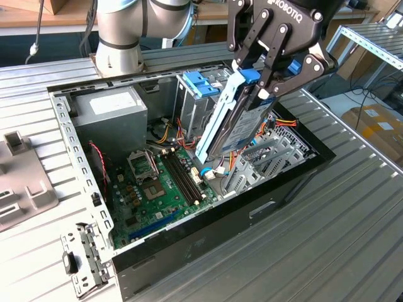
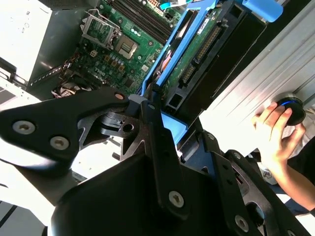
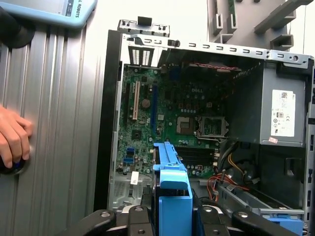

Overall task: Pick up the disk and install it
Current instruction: 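Pick up the disk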

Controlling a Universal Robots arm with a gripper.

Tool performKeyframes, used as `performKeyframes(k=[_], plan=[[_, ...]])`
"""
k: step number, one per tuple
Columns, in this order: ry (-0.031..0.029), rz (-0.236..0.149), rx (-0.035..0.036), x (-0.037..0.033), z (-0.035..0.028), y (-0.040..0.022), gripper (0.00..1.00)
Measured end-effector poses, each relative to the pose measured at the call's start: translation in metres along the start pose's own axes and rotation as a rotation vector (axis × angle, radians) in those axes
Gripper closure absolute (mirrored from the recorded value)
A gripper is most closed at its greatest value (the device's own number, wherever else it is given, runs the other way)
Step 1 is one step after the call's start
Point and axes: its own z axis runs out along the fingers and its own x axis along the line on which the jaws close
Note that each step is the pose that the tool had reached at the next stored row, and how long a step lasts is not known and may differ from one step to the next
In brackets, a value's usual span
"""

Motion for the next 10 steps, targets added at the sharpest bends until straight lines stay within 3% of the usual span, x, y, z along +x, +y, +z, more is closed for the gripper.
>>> performKeyframes(k=[10], plan=[[0.0013, 0.0, -0.0001, 0.0004, -0.0002, -0.0062, 0.63]])
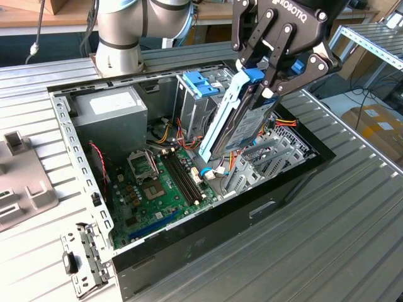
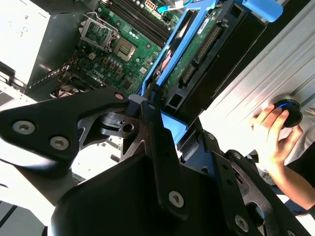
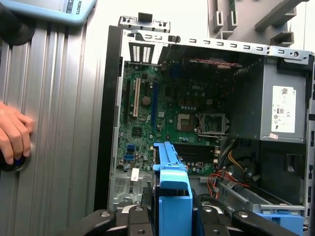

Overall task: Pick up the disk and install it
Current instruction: 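Pick up the disk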

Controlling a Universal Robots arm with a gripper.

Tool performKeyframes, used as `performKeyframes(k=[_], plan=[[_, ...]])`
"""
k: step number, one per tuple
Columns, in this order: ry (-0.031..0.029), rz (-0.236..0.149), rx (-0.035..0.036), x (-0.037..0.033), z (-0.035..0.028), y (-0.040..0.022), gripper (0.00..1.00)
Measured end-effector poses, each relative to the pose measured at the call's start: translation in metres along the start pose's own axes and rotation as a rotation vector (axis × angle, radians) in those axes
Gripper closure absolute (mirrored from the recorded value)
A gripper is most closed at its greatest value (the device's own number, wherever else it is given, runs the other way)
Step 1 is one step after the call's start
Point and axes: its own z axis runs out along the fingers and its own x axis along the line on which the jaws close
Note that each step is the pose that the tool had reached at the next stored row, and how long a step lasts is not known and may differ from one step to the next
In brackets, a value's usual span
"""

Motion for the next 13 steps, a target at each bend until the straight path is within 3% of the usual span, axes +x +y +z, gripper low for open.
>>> performKeyframes(k=[11, 13], plan=[[0.0032, 0.0, -0.0002, 0.0004, 0.0002, -0.0066, 0.63], [0.0031, 0.0, -0.0002, 0.0008, 0.0006, -0.0108, 0.63]])
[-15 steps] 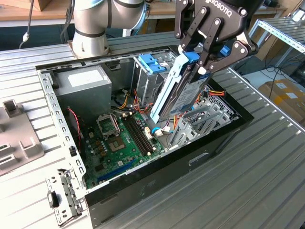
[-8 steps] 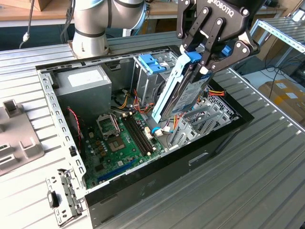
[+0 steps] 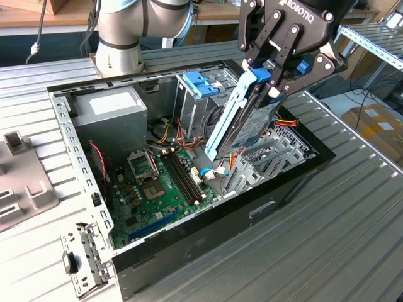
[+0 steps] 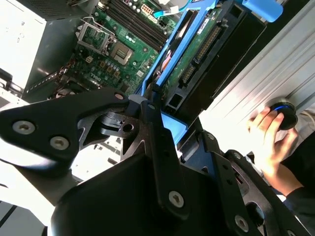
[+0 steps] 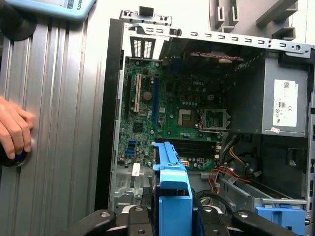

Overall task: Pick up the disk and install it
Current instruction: 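Pick up the disk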

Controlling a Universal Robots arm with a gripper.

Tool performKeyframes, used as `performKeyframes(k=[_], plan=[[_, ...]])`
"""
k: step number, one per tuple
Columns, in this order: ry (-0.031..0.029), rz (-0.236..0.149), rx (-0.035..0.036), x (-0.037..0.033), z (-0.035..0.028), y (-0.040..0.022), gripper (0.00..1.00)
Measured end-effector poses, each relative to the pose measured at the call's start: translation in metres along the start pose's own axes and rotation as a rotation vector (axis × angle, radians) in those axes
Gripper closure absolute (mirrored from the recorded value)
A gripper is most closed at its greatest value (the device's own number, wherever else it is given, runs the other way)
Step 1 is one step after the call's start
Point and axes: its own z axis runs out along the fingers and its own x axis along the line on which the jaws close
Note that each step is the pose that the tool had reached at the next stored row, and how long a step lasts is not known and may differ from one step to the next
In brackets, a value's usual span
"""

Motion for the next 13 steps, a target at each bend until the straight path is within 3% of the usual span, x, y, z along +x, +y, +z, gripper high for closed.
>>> performKeyframes(k=[13], plan=[[0.0, 0.0, 0.0, 0.0007, 0.0, -0.0112, 0.63]])
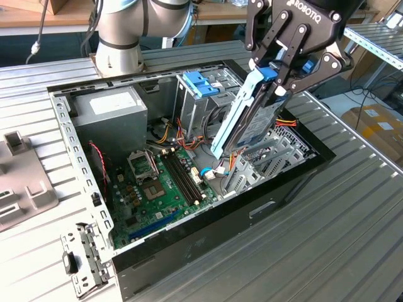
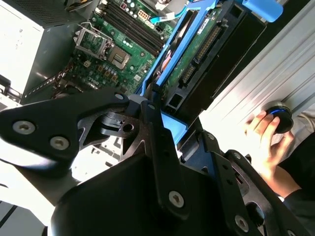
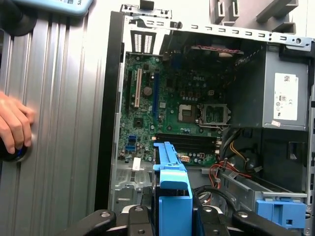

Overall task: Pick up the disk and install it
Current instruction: 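Pick up the disk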

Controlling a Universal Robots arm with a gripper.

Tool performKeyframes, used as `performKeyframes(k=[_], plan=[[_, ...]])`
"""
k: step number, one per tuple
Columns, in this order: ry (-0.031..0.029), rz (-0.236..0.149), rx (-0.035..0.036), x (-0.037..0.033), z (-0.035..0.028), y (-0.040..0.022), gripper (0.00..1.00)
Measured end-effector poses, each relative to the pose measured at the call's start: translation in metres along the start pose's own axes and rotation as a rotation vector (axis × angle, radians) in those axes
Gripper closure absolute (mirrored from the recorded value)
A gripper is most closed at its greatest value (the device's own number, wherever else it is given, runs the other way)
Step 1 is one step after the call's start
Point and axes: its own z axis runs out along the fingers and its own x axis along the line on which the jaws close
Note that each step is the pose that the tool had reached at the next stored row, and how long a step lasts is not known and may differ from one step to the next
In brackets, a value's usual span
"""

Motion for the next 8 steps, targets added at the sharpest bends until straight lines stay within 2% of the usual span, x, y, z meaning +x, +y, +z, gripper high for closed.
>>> performKeyframes(k=[8], plan=[[0.0001, 0.0, 0.0, 0.0004, 0.0004, -0.0053, 0.63]])
